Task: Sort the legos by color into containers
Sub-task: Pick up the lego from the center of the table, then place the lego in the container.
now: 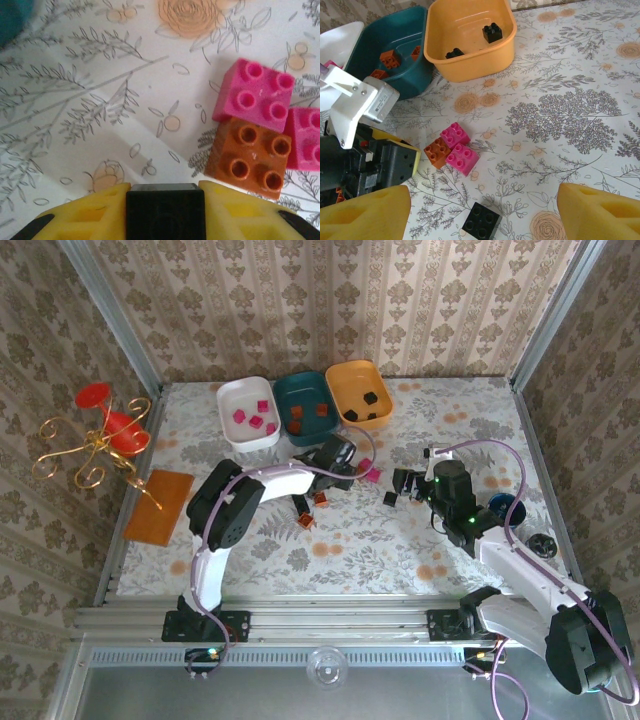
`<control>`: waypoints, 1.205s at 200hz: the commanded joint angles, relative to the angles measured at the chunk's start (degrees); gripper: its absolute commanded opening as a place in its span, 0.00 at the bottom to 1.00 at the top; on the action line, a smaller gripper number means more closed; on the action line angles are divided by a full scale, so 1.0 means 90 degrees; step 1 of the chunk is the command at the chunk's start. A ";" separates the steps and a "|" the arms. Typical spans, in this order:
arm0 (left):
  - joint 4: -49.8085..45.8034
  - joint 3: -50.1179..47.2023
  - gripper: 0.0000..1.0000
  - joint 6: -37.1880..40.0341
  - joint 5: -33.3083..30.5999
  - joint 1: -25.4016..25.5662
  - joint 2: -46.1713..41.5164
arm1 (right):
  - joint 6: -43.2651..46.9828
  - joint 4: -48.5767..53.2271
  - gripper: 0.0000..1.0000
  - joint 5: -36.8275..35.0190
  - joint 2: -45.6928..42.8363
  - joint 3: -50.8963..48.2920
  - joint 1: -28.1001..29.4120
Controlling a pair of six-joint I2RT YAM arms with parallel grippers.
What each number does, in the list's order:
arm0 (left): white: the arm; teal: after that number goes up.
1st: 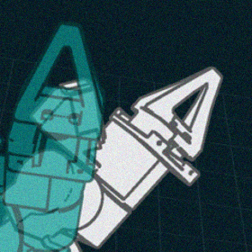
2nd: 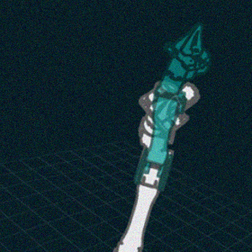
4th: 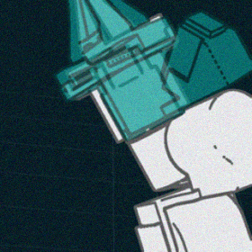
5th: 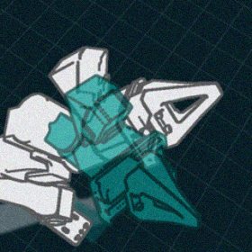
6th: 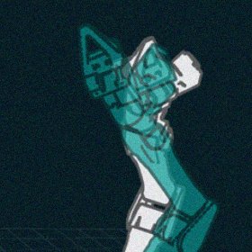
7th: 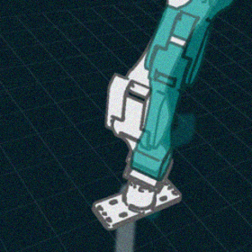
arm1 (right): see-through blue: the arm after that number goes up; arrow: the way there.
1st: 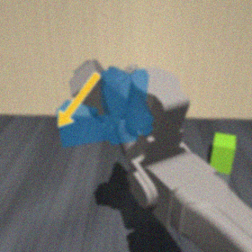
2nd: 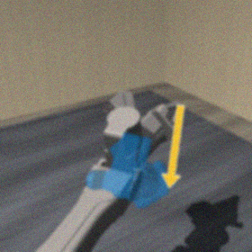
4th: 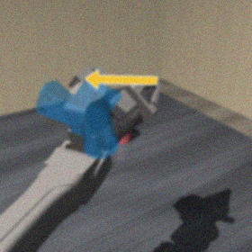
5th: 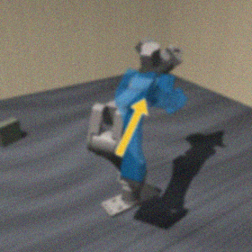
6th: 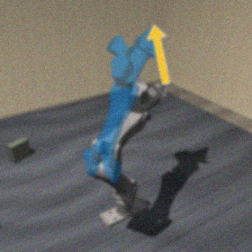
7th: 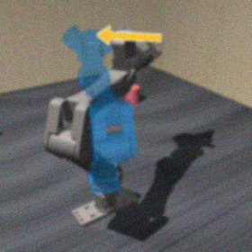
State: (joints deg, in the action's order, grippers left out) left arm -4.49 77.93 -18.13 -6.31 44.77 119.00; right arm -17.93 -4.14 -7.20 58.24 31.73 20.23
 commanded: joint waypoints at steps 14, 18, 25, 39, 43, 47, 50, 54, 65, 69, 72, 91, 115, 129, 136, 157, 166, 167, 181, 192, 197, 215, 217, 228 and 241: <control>0.0304 0.0795 0.36 0.0189 -0.0013 -0.0283 -0.0204 | -0.0012 -0.0121 0.78 -0.0195 -0.0006 -0.0068 -0.0021; 0.0295 0.0900 0.36 0.0197 -0.0008 -0.0308 -0.0168 | -0.0013 -0.0116 0.78 -0.0196 -0.0013 -0.0067 -0.0027; 0.0280 0.1099 0.35 0.0215 0.0024 -0.0352 -0.0080 | -0.0017 -0.0118 0.78 -0.0196 -0.0025 -0.0075 -0.0026; 0.0221 0.1567 0.35 0.0242 0.0072 -0.0444 0.0121 | -0.0023 -0.0131 0.78 -0.0203 -0.0040 -0.0087 -0.0029; 0.0200 0.1704 0.35 0.0245 0.0085 -0.0474 0.0187 | -0.0022 -0.0132 0.78 -0.0207 -0.0045 -0.0088 -0.0031; 0.0179 0.1845 0.35 0.0255 0.0085 -0.0504 0.0255 | -0.0026 -0.0131 0.78 -0.0215 -0.0054 -0.0088 -0.0025; 0.0170 0.1947 0.35 0.0256 0.0081 -0.0521 0.0308 | -0.0022 -0.0130 0.78 -0.0214 -0.0055 -0.0088 -0.0030; 0.0144 0.2092 0.35 0.0265 0.0085 -0.0552 0.0391 | -0.0021 -0.0117 0.78 -0.0215 -0.0055 -0.0088 -0.0031; 0.0078 0.2545 0.35 0.0267 0.0119 -0.0638 0.0607 | -0.0022 -0.0131 0.78 -0.0224 -0.0064 -0.0088 -0.0031; 0.0041 0.2721 0.36 0.0276 0.0138 -0.0669 0.0707 | -0.0019 -0.0126 0.78 -0.0224 -0.0062 -0.0086 -0.0030; -0.0005 0.2870 0.36 0.0281 0.0143 -0.0689 0.0787 | -0.0020 -0.0127 0.78 -0.0223 -0.0069 -0.0095 -0.0031; -0.0370 0.3887 0.37 0.0352 0.0149 -0.0792 0.1369 | -0.0027 -0.0124 0.78 -0.0251 -0.0091 -0.0097 -0.0031; -0.0886 0.5319 0.41 0.0449 0.0173 -0.0916 0.2250 | -0.0024 -0.0138 0.79 -0.0298 -0.0113 -0.0126 -0.0026; -0.1405 0.6349 0.49 0.0490 0.0262 -0.0994 0.2826 | -0.0036 -0.0156 0.78 -0.0317 -0.0115 -0.0143 -0.0031; -0.1664 0.6826 0.54 0.0508 0.0329 -0.1027 0.3064 | -0.0038 -0.0155 0.79 -0.0323 -0.0104 -0.0142 -0.0031; -0.2113 0.7507 0.68 0.0595 0.0611 -0.1095 0.3296 | -0.0074 -0.0152 0.78 -0.0337 -0.0038 -0.0142 -0.0031; -0.2146 0.7390 0.72 0.0635 0.0682 -0.1107 0.3138 | -0.0134 -0.0135 0.78 -0.0373 0.0014 -0.0146 -0.0023; -0.2147 0.7369 0.72 0.0641 0.0686 -0.1107 0.3112 | -0.0140 -0.0130 0.78 -0.0382 0.0024 -0.0146 -0.0022; -0.2024 0.6807 0.75 0.0726 0.0835 -0.1098 0.2612 | -0.0276 -0.0028 0.77 -0.0508 0.0167 -0.0104 -0.0021; -0.1755 0.6079 0.76 0.0771 0.0980 -0.1080 0.2071 | -0.0411 0.0171 0.77 -0.0617 0.0346 0.0009 -0.0003; -0.1576 0.5684 0.77 0.0783 0.1040 -0.1070 0.1790 | -0.0472 0.0277 0.77 -0.0642 0.0448 0.0089 -0.0002; -0.0826 0.4093 0.77 0.0794 0.1199 -0.1023 0.0700 | -0.0708 0.0629 0.77 -0.0728 0.0817 0.0358 0.0104; -0.0738 0.3955 0.77 0.0786 0.1221 -0.1020 0.0578 | -0.0736 0.0661 0.77 -0.0749 0.0859 0.0380 0.0122; -0.0255 0.2883 0.78 0.0706 0.1308 -0.1003 -0.0092 | -0.0892 0.0813 0.77 -0.0912 0.1063 0.0420 0.0274; 0.0274 0.1680 0.78 0.0546 0.1410 -0.1000 -0.0840 | -0.1108 0.0843 0.77 -0.1026 0.1293 0.0373 0.0488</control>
State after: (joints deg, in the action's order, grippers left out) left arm -12.95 106.21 -12.58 2.92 35.29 123.26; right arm -23.11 -0.21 -12.34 67.00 33.52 21.82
